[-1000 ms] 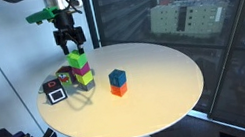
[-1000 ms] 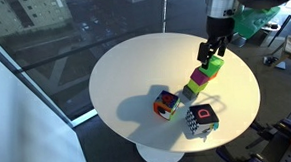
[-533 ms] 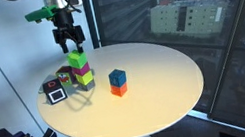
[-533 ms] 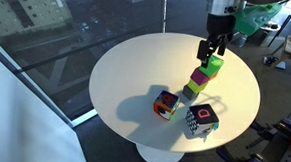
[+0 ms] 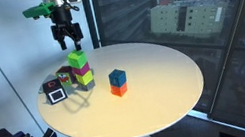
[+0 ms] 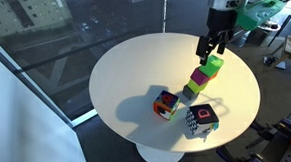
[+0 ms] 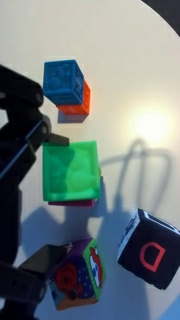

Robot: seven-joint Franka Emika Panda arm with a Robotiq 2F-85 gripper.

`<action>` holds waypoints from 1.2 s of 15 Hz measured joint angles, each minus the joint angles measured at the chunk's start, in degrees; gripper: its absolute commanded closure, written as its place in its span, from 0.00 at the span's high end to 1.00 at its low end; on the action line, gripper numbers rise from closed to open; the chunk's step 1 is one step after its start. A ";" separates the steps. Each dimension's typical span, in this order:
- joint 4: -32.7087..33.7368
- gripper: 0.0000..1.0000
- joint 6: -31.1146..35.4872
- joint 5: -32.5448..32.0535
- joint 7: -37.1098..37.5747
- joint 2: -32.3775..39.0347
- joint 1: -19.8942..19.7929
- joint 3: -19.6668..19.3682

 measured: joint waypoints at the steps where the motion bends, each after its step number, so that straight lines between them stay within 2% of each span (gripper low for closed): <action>1: 0.02 1.00 0.00 0.15 0.00 -0.16 -0.01 -0.05; 9: 0.10 1.00 -1.90 0.25 -0.47 -1.74 -0.53 -1.12; 18: 0.29 1.00 -4.02 0.25 -2.73 -2.18 -3.27 -3.82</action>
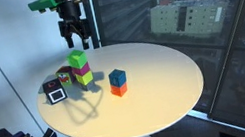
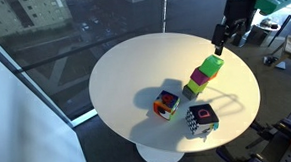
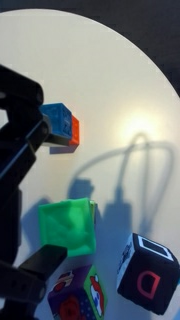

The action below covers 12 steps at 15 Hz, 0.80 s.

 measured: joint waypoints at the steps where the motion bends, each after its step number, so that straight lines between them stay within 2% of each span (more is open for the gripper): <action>1: 0.01 1.00 0.00 0.00 -0.26 0.12 -0.33 -0.31; 12: 2.42 1.00 0.72 0.00 -1.86 4.42 -3.58 -3.81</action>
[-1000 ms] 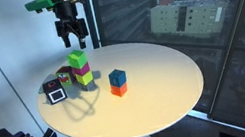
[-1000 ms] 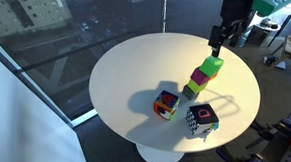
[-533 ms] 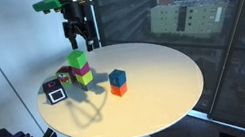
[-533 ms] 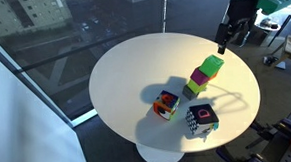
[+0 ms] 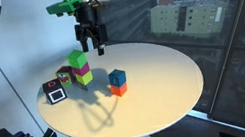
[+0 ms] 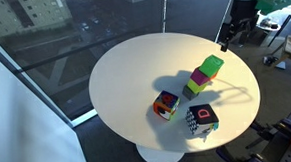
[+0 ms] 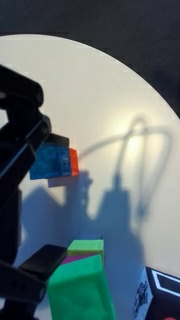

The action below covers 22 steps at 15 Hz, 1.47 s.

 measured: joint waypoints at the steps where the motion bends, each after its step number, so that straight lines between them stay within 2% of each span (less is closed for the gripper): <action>1: 0.46 1.00 0.66 0.00 -0.28 0.79 -0.27 -0.28; 13: 5.04 1.00 9.53 2.06 -5.33 10.77 -3.02 -2.39; 22: 5.38 1.00 13.41 2.05 -7.93 15.11 -3.67 -2.88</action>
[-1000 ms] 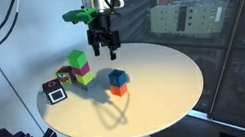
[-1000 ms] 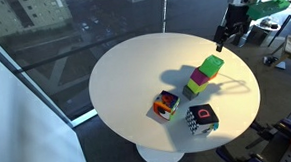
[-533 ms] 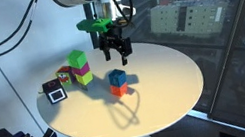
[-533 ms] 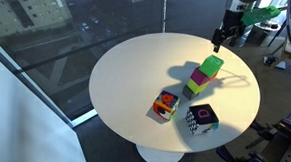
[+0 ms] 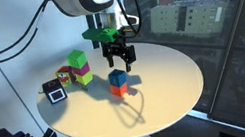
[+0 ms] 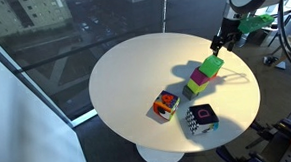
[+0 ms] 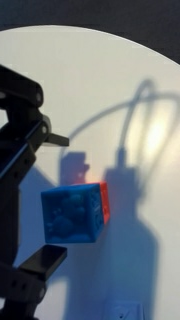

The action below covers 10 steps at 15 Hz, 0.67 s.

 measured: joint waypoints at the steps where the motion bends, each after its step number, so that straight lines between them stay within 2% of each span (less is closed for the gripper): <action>1: 0.00 1.00 0.11 0.00 -0.68 0.23 0.00 0.04; 10: -0.26 1.00 1.15 -0.04 -2.79 0.76 0.41 1.08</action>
